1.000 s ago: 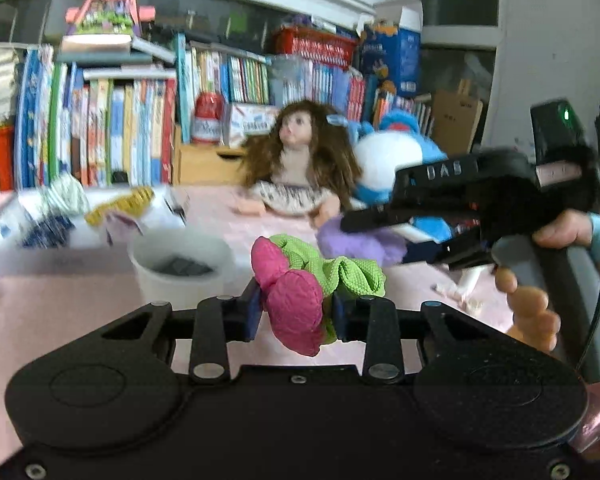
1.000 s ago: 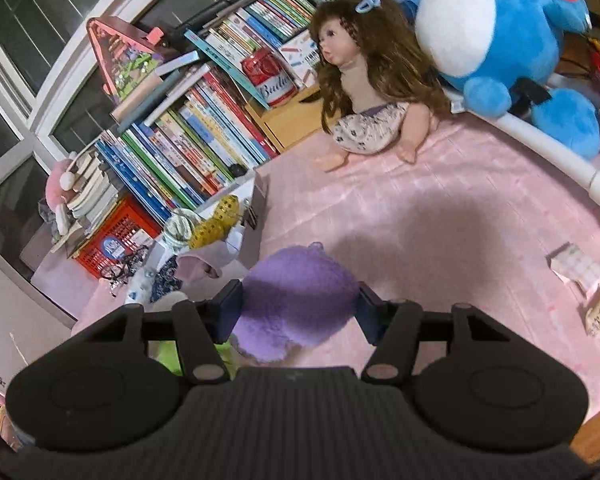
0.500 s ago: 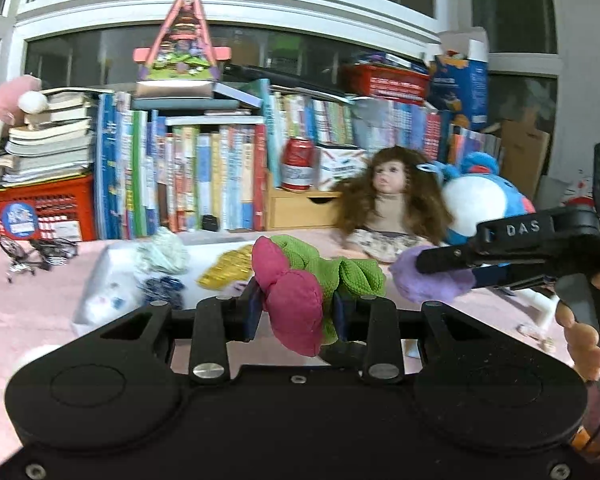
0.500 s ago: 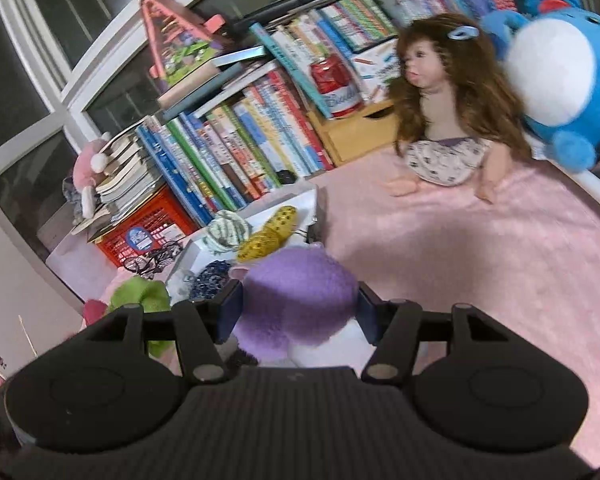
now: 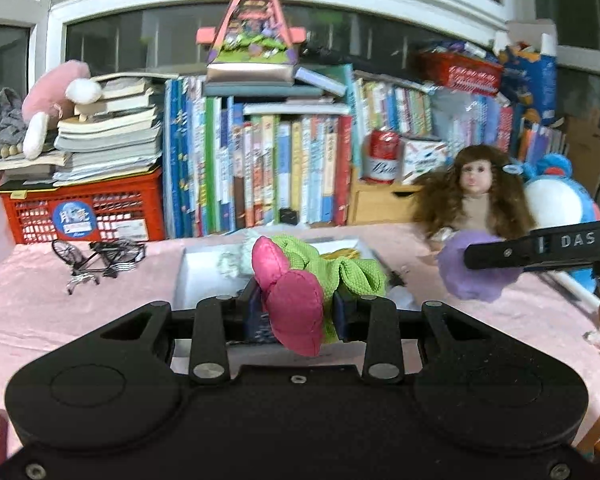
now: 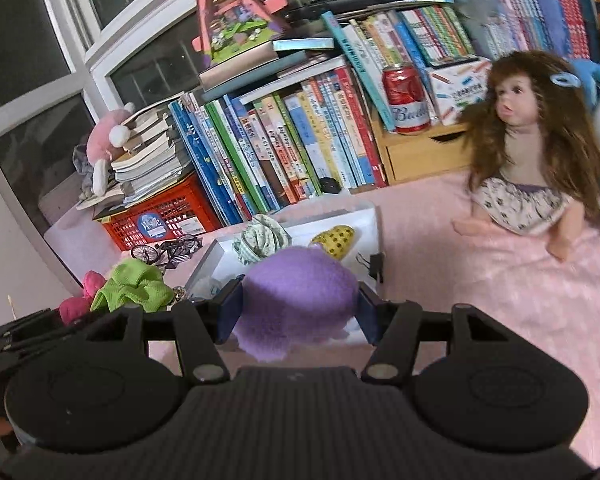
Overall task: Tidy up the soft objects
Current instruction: 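Carry the pink and green cloths with left tool while right tool carries the purple plush over the tray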
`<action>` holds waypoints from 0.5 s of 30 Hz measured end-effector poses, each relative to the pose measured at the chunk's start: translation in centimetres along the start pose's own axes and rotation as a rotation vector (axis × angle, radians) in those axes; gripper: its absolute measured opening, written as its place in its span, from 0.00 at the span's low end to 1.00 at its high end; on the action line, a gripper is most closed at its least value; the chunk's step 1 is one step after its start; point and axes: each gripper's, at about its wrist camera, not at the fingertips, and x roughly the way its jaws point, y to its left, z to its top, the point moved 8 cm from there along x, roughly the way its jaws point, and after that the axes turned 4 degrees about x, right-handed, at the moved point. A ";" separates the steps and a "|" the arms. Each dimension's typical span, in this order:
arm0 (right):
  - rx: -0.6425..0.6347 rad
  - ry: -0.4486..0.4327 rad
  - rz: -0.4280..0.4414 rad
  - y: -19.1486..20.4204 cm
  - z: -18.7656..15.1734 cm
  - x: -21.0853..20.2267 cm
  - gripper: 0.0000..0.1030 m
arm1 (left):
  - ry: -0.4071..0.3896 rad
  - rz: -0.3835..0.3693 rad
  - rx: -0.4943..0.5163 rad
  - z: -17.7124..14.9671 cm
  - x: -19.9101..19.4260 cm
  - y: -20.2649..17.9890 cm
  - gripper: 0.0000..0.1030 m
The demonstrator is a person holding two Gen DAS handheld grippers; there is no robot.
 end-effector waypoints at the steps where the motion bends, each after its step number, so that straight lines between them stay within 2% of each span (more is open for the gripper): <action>1: -0.003 0.003 -0.005 0.2 0.2 0.4 0.61 | 0.012 0.006 -0.005 0.0 0.4 0.5 0.32; 11: -0.033 0.058 -0.053 1.9 1.6 5.4 0.61 | 0.149 0.025 -0.090 1.1 6.0 4.1 0.32; 15: -0.069 0.070 -0.109 2.2 2.2 7.5 0.61 | 0.189 0.039 -0.131 1.4 8.4 5.1 0.32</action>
